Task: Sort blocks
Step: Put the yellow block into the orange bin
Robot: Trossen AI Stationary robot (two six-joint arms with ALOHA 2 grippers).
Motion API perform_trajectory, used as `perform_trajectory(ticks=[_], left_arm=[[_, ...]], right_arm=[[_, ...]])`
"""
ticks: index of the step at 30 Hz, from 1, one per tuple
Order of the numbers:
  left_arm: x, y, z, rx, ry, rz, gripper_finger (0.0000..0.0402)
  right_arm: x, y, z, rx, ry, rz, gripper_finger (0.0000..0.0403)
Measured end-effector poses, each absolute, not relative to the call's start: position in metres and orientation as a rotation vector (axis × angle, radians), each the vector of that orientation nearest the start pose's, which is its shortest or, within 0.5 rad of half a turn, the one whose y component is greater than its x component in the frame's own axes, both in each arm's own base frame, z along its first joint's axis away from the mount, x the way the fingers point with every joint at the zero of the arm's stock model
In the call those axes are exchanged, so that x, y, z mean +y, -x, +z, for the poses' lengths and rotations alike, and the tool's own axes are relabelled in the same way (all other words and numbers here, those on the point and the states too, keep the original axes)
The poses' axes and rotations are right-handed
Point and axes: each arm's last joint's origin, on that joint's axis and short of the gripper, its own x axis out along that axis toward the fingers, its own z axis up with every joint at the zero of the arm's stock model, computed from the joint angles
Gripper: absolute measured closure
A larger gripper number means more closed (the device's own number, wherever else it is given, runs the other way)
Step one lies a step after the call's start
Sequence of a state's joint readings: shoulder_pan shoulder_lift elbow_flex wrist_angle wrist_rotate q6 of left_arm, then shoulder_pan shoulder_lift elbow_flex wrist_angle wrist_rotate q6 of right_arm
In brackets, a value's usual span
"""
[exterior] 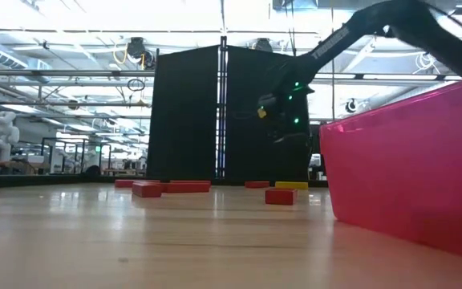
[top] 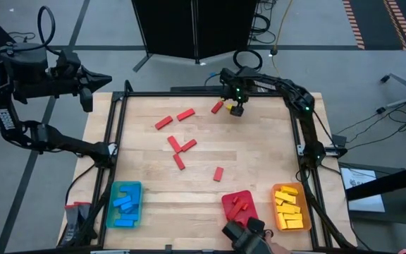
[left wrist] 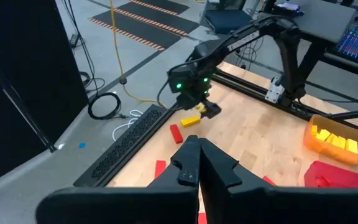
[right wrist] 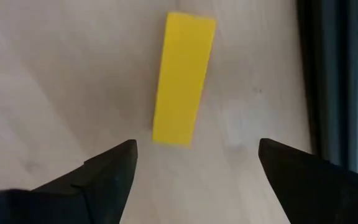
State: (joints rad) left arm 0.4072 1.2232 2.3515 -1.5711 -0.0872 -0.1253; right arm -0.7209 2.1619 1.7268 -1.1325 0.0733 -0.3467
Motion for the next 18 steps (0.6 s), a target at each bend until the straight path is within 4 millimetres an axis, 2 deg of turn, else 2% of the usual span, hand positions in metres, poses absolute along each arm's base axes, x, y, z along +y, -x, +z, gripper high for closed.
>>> perform_trajectory(ticks=[4,18], left_arm=[[0.029,-0.061,0.558,0.409,0.191,0.513,0.0391],[0.029,-0.061,0.558,0.424,0.134,0.5,0.0386]], right_arm=[[-0.285,-0.317,0.17,1.536,-0.344,-0.337,0.0071],[-0.289,-0.314,0.166,1.565,-0.347,-0.34,0.0072]])
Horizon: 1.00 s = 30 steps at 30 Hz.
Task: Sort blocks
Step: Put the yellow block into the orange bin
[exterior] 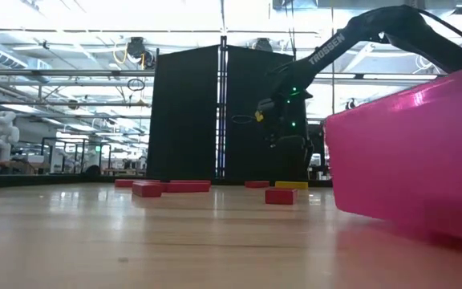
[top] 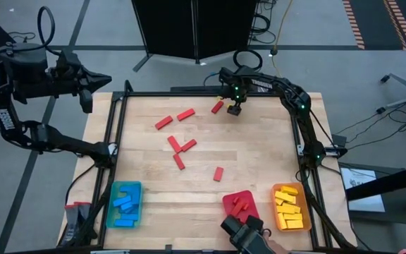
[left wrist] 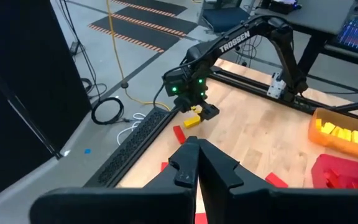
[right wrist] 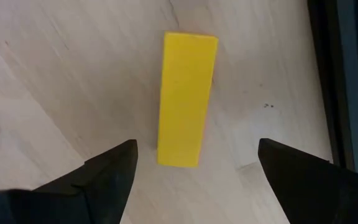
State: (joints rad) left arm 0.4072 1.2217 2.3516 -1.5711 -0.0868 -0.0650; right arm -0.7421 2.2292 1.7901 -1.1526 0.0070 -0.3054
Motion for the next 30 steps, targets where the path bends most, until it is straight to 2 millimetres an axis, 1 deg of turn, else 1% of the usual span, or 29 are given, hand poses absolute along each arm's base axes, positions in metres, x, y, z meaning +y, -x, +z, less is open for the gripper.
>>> perform_trajectory(ticks=[3,5,7,10,15,16,17,20,23,25,27,30], left_arm=[[0.029,-0.061,0.558,0.424,0.134,0.5,0.0386],[0.029,-0.061,0.558,0.424,0.134,0.5,0.0386],[0.029,-0.061,0.558,0.423,0.137,0.501,0.0386],[0.029,-0.061,0.558,0.422,0.14,0.502,0.0386],[0.029,-0.061,0.558,0.422,0.14,0.502,0.0385],[0.029,-0.061,0.558,0.422,0.14,0.502,0.0385],[0.029,-0.061,0.558,0.422,0.14,0.502,0.0385],[0.029,-0.061,0.558,0.422,0.14,0.502,0.0385],[0.029,-0.061,0.558,0.422,0.14,0.502,0.0385],[0.029,-0.061,0.558,0.422,0.14,0.502,0.0385],[0.029,-0.061,0.558,0.422,0.141,0.502,0.0385],[0.029,-0.061,0.558,0.422,0.142,0.502,0.0385]], right_arm=[[-0.289,-0.314,0.166,1.567,-0.351,-0.355,0.0087],[-0.29,-0.314,0.164,1.584,-0.334,-0.37,0.0111],[-0.29,-0.314,0.16,1.618,-0.309,-0.377,0.0145],[-0.289,-0.314,0.158,1.649,-0.277,-0.378,0.0212],[-0.282,-0.317,0.161,1.64,-0.269,-0.307,0.0356],[-0.281,-0.318,0.162,1.638,-0.263,-0.293,0.0378],[-0.279,-0.32,0.165,1.64,-0.257,-0.28,0.0389],[-0.279,-0.329,0.177,1.596,-0.226,-0.28,0.0394],[-0.283,-0.34,0.196,1.511,-0.177,-0.302,0.0401],[-0.288,-0.343,0.21,1.463,-0.159,-0.327,0.04],[-0.295,-0.338,0.221,1.452,-0.164,-0.344,0.0399],[-0.305,-0.322,0.235,1.415,-0.19,-0.342,0.0393]])
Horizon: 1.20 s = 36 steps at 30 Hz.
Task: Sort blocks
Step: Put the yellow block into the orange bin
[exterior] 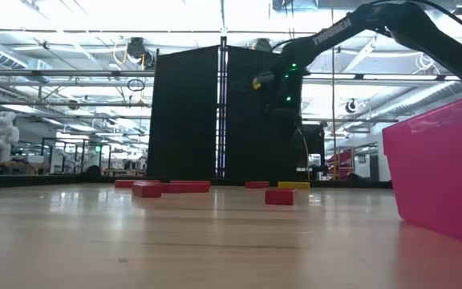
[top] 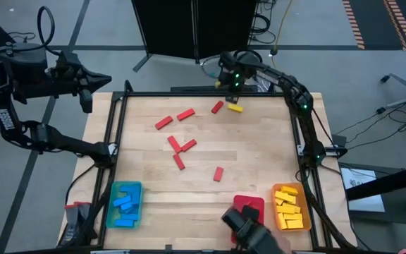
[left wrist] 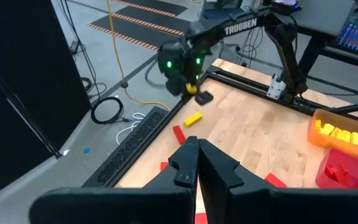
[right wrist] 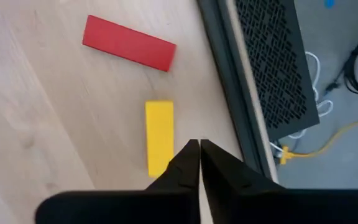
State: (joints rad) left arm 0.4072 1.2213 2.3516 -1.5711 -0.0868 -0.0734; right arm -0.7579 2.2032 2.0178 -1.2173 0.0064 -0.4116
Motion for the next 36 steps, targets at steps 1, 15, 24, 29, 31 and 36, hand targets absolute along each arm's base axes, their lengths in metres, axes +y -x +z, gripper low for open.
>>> perform_trajectory(ticks=[1,15,24,29,31,36], left_arm=[[0.029,-0.061,0.558,0.422,0.142,0.502,0.0385],[0.029,-0.06,0.558,0.421,0.141,0.502,0.0385],[0.026,-0.054,0.558,0.407,0.139,0.502,0.0385],[0.023,-0.047,0.559,0.388,0.137,0.502,0.0385],[0.022,-0.045,0.559,0.384,0.136,0.502,0.0385],[0.022,-0.044,0.559,0.381,0.135,0.502,0.0385]], right_arm=[[-0.309,-0.317,0.238,1.405,-0.201,-0.331,0.0387],[-0.315,-0.281,0.207,1.554,-0.434,-0.331,0.0246],[-0.3,-0.279,0.192,1.613,-0.445,-0.266,0.0397],[-0.301,-0.272,0.183,1.629,-0.471,-0.251,0.0402],[-0.302,-0.272,0.183,1.602,-0.492,-0.234,0.0402],[-0.303,-0.277,0.181,1.541,-0.509,-0.231,0.0402]])
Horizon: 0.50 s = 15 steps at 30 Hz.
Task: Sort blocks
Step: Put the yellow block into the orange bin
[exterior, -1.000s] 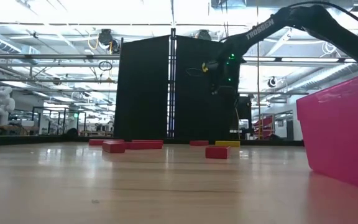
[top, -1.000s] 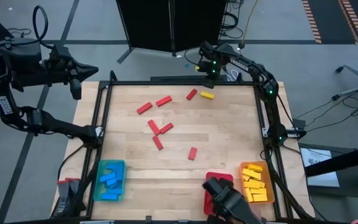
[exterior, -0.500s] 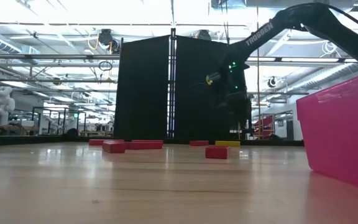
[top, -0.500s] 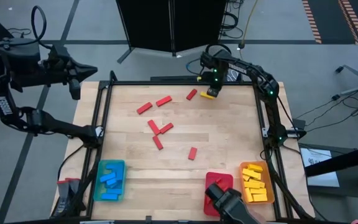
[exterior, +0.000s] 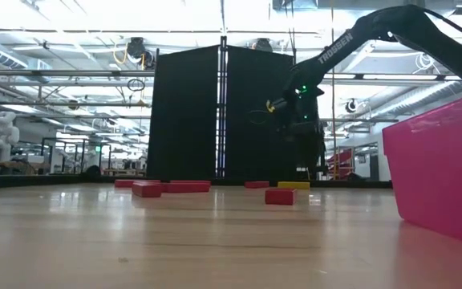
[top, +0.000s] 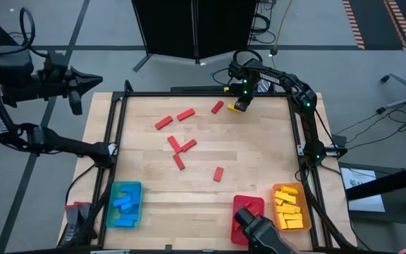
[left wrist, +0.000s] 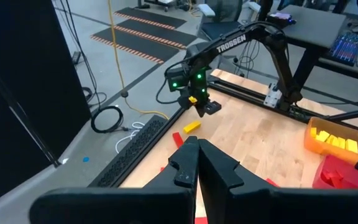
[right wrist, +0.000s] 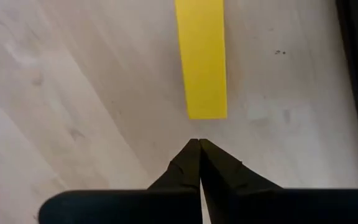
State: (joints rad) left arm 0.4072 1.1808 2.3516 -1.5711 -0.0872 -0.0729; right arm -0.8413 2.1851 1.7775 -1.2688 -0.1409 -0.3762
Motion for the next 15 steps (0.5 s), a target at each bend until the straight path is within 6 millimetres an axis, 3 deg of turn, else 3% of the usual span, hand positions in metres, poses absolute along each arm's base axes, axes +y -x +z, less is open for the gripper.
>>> perform_trajectory(ticks=[4,8,12,15], left_arm=[[0.022,-0.045,0.559,0.384,0.135,0.502,0.0385],[0.022,-0.044,0.559,0.383,0.136,0.502,0.0385],[0.021,-0.043,0.559,0.379,0.135,0.502,0.0385],[0.021,-0.043,0.559,0.379,0.135,0.502,0.0385]], right_arm=[[-0.303,-0.279,0.18,1.452,-0.636,-0.182,0.0402],[-0.3,-0.275,0.205,1.306,-0.707,-0.123,0.0403],[-0.309,-0.255,0.241,0.941,-0.799,-0.04,0.0403],[-0.309,-0.234,0.255,0.719,-0.813,-0.132,0.0403]])
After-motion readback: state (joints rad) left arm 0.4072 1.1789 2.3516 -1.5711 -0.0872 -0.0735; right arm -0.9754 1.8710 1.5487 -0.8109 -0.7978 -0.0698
